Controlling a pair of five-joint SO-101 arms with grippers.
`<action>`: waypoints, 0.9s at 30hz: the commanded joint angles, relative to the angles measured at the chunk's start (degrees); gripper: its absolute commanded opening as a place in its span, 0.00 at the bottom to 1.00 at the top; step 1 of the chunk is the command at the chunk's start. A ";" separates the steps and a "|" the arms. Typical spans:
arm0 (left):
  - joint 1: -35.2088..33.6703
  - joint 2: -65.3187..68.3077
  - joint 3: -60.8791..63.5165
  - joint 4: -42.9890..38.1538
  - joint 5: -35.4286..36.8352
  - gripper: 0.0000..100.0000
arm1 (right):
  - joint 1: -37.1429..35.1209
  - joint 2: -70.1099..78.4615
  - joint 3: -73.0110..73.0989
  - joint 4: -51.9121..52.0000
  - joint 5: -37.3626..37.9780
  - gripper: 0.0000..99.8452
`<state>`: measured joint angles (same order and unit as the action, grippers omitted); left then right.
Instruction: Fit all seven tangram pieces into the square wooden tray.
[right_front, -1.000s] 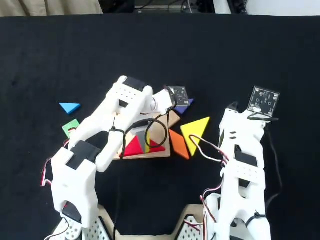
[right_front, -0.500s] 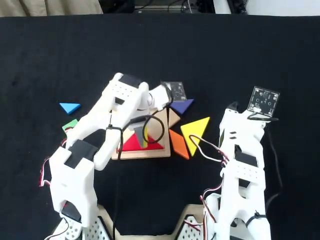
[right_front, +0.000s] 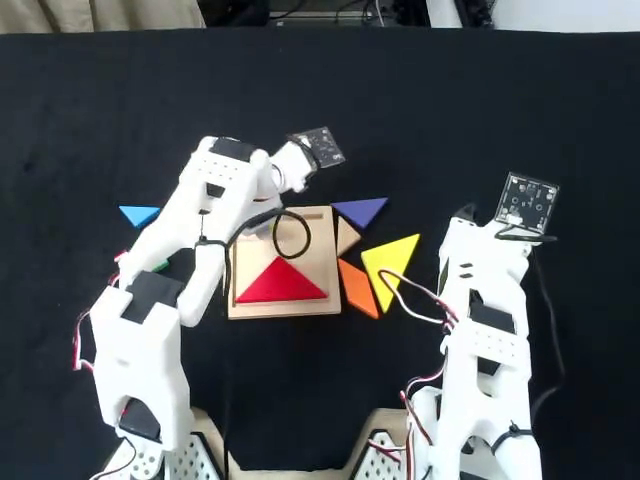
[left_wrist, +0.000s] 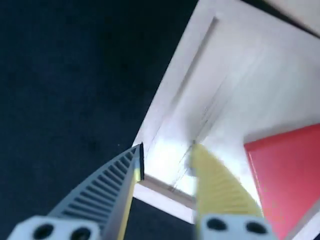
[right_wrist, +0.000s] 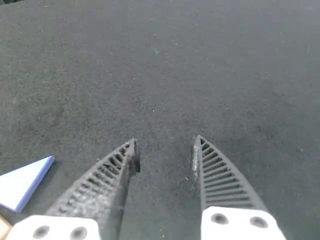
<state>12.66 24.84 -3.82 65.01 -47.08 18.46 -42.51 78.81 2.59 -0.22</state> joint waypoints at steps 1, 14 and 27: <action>1.89 0.26 -2.42 -0.97 0.62 0.12 | -0.97 0.31 -0.31 -1.23 -0.26 0.18; 5.76 1.93 -2.51 6.42 0.88 0.13 | -0.97 0.31 -0.31 -1.23 -0.26 0.18; 8.31 0.62 -1.80 11.69 1.05 0.13 | -0.97 0.31 -0.31 -1.23 -0.26 0.18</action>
<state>19.87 28.53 -4.70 74.77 -46.55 18.46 -42.51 78.81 2.59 -0.22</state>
